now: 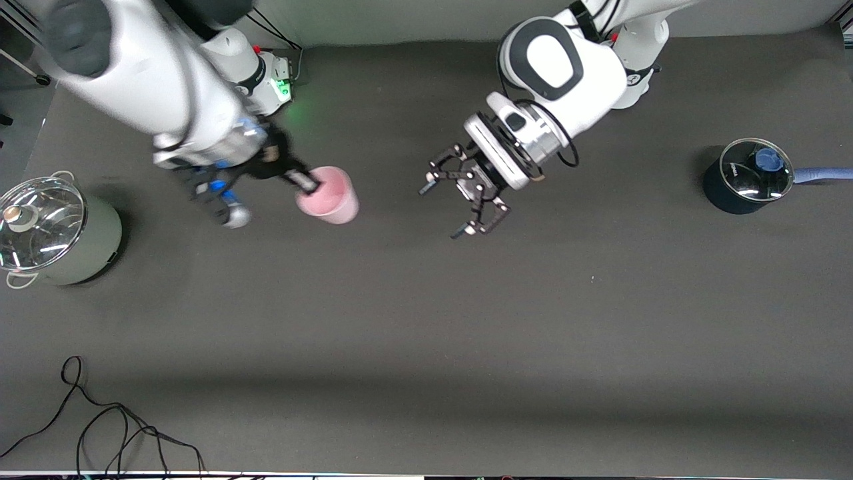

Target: Transfer pink cup from left to right arm

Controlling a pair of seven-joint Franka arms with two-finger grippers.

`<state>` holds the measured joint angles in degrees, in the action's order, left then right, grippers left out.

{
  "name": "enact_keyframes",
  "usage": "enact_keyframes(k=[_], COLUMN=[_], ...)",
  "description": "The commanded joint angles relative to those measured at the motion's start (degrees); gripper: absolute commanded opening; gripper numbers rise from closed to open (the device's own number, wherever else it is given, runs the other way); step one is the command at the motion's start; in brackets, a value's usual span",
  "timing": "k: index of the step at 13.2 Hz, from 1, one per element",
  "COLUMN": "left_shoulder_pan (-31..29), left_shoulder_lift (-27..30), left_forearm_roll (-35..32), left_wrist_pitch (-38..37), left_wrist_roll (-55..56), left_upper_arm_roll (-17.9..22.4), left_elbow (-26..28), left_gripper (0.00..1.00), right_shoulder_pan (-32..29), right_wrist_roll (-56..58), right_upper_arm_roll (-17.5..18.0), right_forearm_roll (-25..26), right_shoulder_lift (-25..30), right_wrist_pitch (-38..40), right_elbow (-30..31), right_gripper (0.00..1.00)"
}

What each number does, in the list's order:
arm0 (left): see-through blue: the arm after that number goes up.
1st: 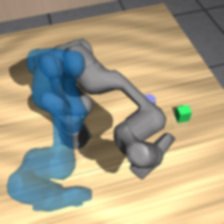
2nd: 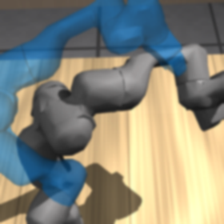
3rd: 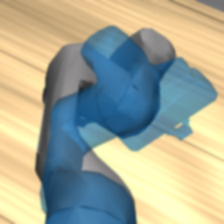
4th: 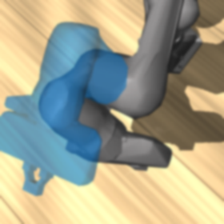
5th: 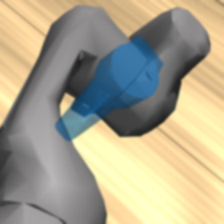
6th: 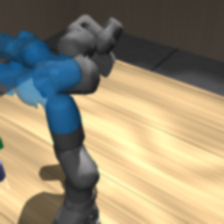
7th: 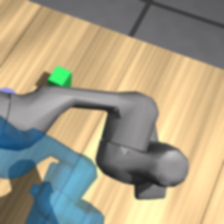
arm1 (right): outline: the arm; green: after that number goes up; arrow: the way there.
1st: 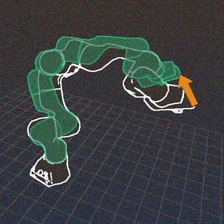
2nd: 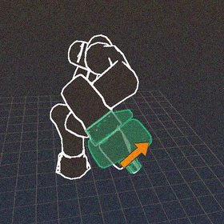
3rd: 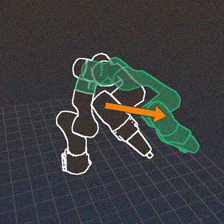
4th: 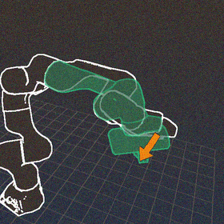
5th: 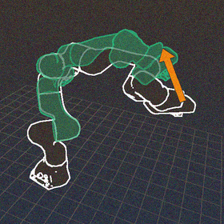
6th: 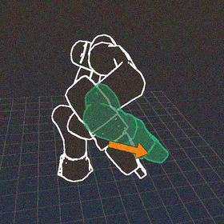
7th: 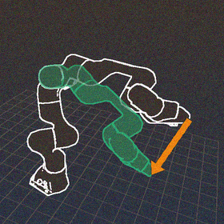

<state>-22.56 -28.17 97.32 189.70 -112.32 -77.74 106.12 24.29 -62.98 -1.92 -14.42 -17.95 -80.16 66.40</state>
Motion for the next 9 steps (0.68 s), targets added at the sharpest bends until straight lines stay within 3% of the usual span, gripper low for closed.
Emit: enact_keyframes(k=[1, 6, 9], left_shoulder_pan=[-5.28, -15.74, -20.14], left_shoulder_lift=[-2.40, -3.03, -2.85], left_forearm_roll=[0.07, -1.59, -3.79], left_wrist_pitch=[-1.35, -12.91, -17.77], left_wrist_roll=[1.05, 0.96, 0.96], left_upper_arm_roll=[-0.31, -0.40, -0.57], left_elbow=[1.37, 5.93, 9.10], left_gripper=[0.99, 1.00, 1.00], right_shoulder_pan=[-3.37, -3.29, -2.85], right_wrist_roll=[15.11, 41.22, 44.96], right_upper_arm_roll=[-3.16, -16.95, -19.52], right_forearm_roll=[0.35, 1.50, 1.59], right_shoulder_lift=[2.39, 2.22, 2.57], right_wrist_pitch=[3.69, -1.03, -13.49], right_elbow=[2.58, 12.59, 24.88], right_gripper=[0.00, 0.00, 0.00])
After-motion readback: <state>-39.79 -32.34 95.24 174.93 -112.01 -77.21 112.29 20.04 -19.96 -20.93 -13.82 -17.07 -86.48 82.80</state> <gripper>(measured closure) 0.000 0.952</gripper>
